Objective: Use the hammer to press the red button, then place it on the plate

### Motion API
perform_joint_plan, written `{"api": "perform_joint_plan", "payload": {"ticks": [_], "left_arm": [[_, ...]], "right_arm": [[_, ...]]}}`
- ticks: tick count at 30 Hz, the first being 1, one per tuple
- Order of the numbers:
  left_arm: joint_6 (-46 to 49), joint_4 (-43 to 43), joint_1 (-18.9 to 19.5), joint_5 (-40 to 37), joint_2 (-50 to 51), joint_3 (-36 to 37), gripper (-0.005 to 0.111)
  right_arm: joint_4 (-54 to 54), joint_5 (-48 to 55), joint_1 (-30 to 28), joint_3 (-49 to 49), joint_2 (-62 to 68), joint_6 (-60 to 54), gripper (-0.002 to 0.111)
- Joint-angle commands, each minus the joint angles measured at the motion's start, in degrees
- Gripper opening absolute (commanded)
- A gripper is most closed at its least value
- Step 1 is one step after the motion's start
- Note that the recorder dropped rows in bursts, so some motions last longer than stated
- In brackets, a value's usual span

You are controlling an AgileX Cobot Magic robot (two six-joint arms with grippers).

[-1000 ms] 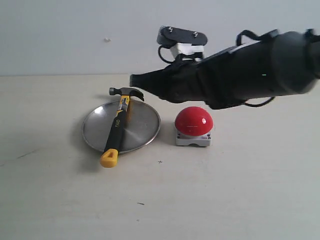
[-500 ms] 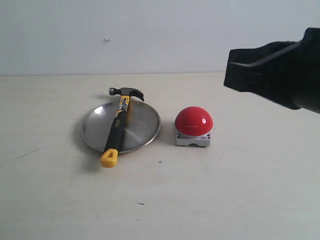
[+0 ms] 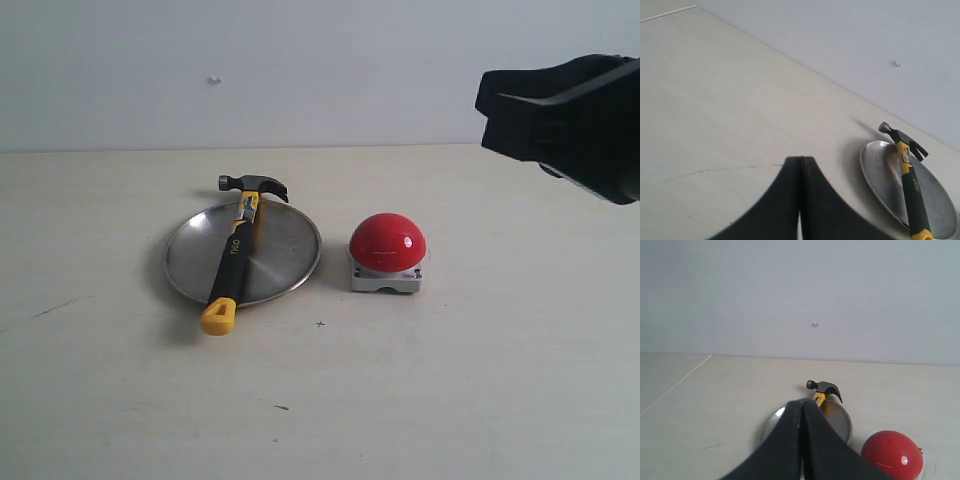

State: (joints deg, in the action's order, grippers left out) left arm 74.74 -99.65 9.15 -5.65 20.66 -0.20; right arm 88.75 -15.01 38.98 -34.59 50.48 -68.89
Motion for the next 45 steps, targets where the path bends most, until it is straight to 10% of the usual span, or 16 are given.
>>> {"api": "perform_joint_plan", "payload": {"ticks": [1,30,45], "left_arm": [[0.1,-0.3,-0.1,0.0,-0.3,0.2,0.000],[0.1,-0.3,-0.1,0.0,-0.3,0.2,0.000],[0.1,-0.3,-0.1,0.0,-0.3,0.2,0.000]], "right_arm": [[-0.6,-1.3,0.2,0.3,-1.7,-0.2,0.000],[-0.4,7.2,-30.7,34.6,-50.5,-7.6,0.000],[-0.4,7.6,-31.8,34.6,-50.5,-7.6,0.000]]}}
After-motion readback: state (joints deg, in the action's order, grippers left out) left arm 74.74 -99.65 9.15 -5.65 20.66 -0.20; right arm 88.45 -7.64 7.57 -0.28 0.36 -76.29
